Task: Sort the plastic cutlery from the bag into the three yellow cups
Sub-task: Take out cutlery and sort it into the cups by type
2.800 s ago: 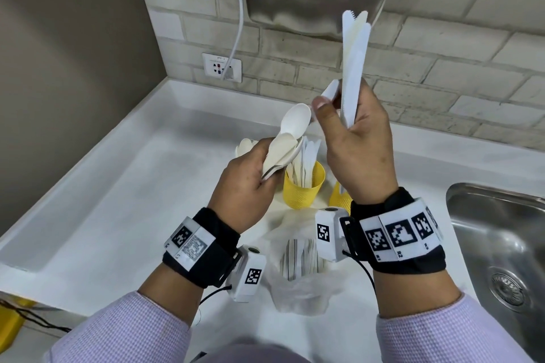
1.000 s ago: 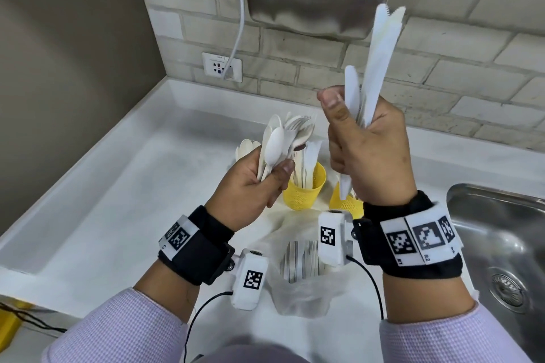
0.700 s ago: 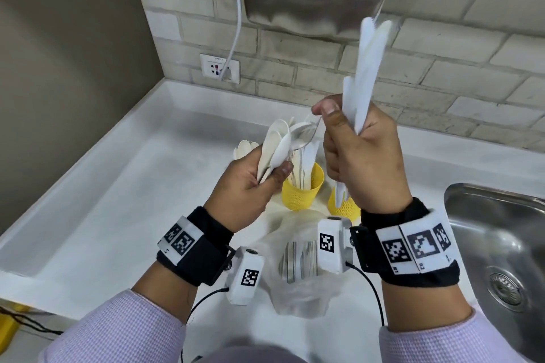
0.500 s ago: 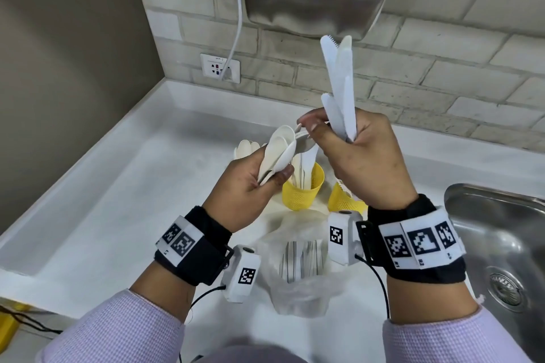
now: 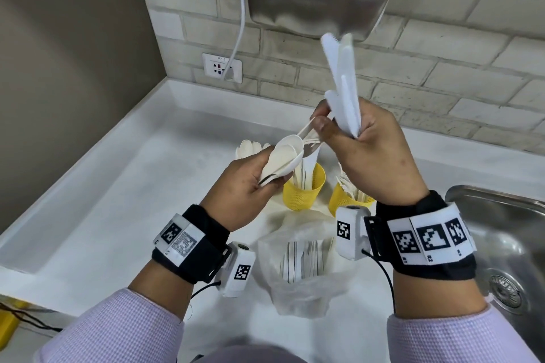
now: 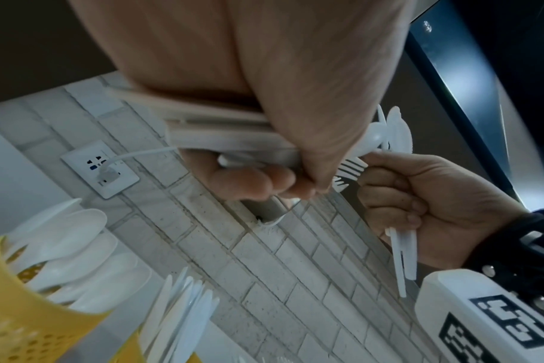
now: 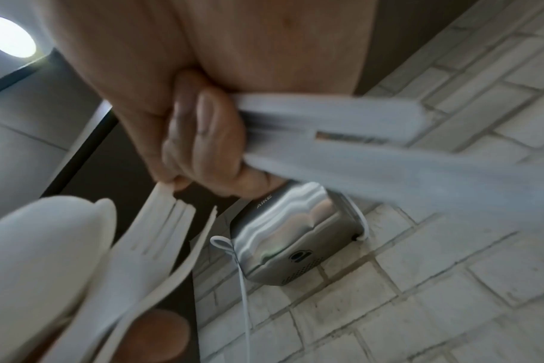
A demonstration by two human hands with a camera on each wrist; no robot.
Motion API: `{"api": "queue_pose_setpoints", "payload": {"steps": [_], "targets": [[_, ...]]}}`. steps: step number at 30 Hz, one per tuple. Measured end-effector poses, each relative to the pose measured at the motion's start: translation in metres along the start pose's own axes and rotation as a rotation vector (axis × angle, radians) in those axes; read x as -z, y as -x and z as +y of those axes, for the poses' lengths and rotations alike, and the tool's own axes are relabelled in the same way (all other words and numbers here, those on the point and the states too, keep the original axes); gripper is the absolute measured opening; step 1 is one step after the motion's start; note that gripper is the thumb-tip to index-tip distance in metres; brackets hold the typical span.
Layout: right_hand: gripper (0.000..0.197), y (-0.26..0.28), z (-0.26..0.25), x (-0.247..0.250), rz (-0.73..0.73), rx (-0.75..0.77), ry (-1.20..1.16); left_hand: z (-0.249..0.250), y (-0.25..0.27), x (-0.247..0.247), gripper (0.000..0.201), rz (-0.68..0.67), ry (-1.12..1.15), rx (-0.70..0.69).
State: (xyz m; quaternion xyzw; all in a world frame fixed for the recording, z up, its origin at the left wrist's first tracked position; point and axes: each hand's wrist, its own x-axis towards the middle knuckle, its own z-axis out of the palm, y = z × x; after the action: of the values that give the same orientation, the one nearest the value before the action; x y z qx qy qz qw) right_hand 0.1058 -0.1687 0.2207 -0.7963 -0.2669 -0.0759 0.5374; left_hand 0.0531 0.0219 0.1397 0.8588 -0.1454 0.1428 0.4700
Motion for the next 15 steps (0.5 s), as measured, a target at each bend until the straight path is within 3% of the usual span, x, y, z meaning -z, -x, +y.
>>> {"api": "queue_pose_setpoints", "payload": {"steps": [4, 10, 15], "targets": [[0.005, -0.005, 0.006, 0.0, 0.166, -0.019, -0.246, -0.003, 0.001, 0.001, 0.032, -0.009, -0.007, 0.024], [0.016, 0.001, 0.007, -0.004, -0.024, -0.098, -0.189, -0.006, 0.0, -0.001, 0.025, 0.001, -0.026, 0.008], [0.022, 0.0, 0.007, -0.012, 0.134, -0.107, -0.264, -0.013, 0.0, -0.003, 0.017, 0.011, -0.077, 0.006]]}}
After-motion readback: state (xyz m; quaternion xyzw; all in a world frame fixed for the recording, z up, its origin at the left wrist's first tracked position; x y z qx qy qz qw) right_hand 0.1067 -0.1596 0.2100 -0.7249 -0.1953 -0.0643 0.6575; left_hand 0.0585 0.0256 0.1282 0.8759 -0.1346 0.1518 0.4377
